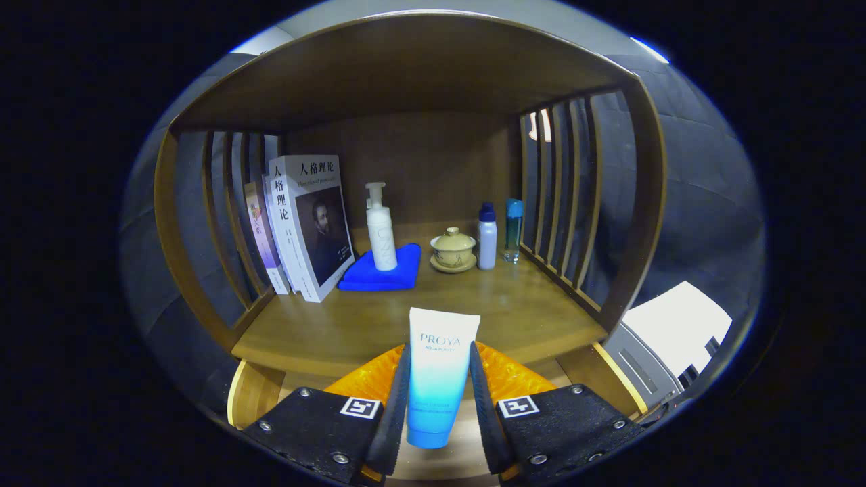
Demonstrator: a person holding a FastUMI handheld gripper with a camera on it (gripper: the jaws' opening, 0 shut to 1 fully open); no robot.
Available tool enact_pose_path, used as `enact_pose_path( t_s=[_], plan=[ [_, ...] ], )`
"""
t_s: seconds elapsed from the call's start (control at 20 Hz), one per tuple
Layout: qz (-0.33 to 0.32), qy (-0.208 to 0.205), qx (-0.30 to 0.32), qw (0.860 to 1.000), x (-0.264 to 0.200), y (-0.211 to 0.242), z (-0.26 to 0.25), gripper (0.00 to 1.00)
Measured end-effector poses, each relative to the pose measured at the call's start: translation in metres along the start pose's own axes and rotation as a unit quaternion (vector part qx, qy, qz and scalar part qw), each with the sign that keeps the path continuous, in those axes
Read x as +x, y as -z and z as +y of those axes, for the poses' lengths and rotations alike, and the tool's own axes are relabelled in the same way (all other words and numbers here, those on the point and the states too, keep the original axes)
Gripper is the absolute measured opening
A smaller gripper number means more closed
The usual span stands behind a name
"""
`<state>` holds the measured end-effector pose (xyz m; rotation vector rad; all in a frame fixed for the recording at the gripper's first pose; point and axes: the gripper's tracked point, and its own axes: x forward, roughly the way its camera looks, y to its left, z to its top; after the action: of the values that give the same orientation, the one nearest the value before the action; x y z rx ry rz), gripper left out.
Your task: Pull open the drawer, take out the items inside it, and place them on the countertop above the cabinet.
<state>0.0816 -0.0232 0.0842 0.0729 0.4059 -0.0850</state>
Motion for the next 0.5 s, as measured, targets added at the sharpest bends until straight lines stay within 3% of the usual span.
enact_pose_path(
  t_s=[0.5],
  plan=[
    [0.013, -0.034, -0.047, 0.998, 0.099, -0.011, 0.007, 0.50]
  ],
)
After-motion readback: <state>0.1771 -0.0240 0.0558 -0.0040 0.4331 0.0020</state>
